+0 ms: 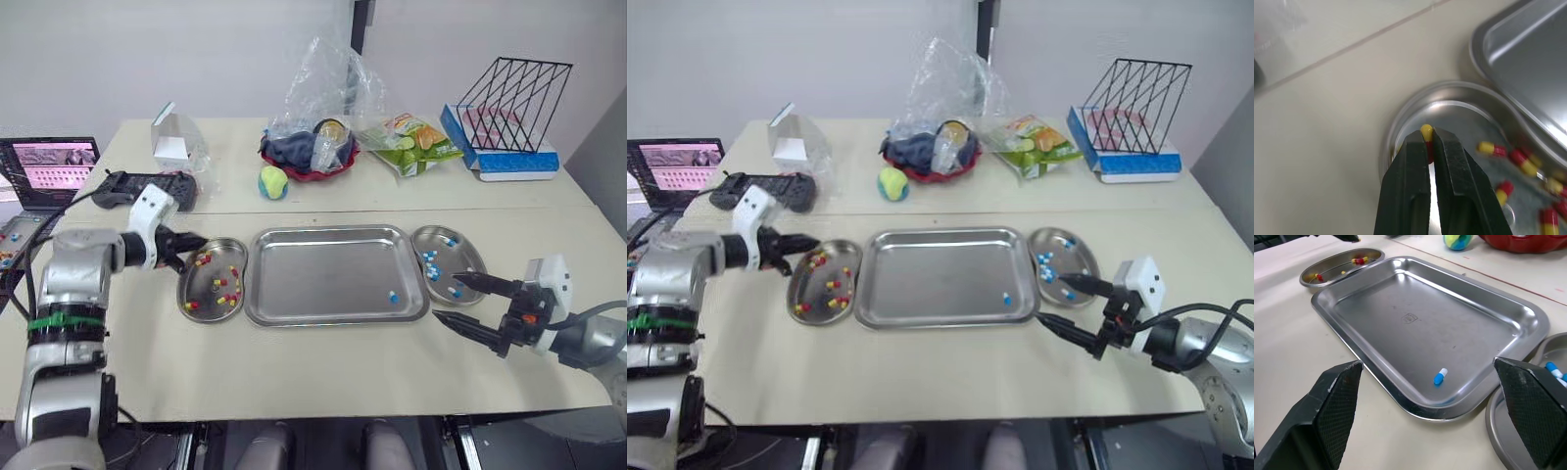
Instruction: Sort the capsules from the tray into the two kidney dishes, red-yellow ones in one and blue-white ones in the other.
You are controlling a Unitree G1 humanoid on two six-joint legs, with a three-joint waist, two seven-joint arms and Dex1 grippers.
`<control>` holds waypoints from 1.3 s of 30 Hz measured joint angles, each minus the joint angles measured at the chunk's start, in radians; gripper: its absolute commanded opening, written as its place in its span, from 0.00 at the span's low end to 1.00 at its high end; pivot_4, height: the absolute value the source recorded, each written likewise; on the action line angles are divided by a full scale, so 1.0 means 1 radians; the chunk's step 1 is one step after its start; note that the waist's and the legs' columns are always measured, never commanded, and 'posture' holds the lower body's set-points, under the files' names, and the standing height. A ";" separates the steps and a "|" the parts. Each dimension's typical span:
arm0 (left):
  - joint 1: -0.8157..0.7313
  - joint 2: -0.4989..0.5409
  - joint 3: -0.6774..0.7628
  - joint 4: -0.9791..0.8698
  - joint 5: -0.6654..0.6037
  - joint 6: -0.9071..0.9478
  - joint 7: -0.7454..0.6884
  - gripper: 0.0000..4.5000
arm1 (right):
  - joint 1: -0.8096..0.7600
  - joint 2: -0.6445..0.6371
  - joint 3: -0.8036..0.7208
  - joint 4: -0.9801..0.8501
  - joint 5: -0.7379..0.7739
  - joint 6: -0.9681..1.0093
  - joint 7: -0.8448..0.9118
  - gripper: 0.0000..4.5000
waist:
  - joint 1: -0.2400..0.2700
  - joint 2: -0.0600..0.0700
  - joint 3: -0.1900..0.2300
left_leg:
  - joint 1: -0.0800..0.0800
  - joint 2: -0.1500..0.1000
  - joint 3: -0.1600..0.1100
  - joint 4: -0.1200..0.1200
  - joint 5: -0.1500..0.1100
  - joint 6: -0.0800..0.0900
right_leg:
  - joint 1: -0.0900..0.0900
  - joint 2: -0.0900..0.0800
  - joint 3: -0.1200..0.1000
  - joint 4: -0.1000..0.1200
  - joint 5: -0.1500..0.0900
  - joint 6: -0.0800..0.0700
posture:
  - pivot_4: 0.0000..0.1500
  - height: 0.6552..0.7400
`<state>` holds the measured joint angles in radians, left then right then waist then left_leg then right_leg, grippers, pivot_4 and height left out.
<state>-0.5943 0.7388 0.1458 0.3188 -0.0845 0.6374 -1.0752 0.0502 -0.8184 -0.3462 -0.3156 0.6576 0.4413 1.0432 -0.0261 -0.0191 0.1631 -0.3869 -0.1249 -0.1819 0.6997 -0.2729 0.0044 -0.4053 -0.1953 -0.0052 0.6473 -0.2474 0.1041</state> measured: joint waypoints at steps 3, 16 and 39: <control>0.057 0.013 -0.001 -0.075 -0.023 0.027 0.016 0.00 | -0.021 -0.001 0.016 0.027 -0.015 -0.020 0.025 1.00 | 0.012 0.000 0.000 | 0.000 0.000 0.000 0.000 0.000 0.000 | -0.001 0.000 0.000 -0.002 0.000 0.000 | 1.00 1.00; 0.067 0.063 -0.030 -0.123 -0.110 0.057 0.032 0.45 | -0.070 -0.001 0.061 0.074 -0.064 -0.039 0.057 1.00 | 0.014 0.000 0.000 | 0.002 0.000 0.003 -0.003 0.000 -0.001 | -0.002 0.000 0.004 -0.002 0.000 0.000 | 1.00 1.00; 0.494 0.098 0.364 -0.064 -0.349 -0.331 -0.139 0.99 | -0.072 -0.008 -0.009 0.178 -0.054 -0.047 0.051 1.00 | 0.005 0.000 0.000 | 0.003 0.001 0.012 -0.007 -0.003 0.000 | -0.016 0.001 0.019 -0.001 0.001 -0.002 | 1.00 1.00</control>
<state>-0.1002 0.8369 0.5100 0.2547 -0.4336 0.3064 -1.2143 -0.0218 -0.8262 -0.3555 -0.1374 0.6035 0.3941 1.0940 -0.0213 -0.0192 0.1630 -0.3842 -0.1242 -0.1701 0.6930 -0.2754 0.0048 -0.4216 -0.1938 0.0139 0.6467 -0.2465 0.1024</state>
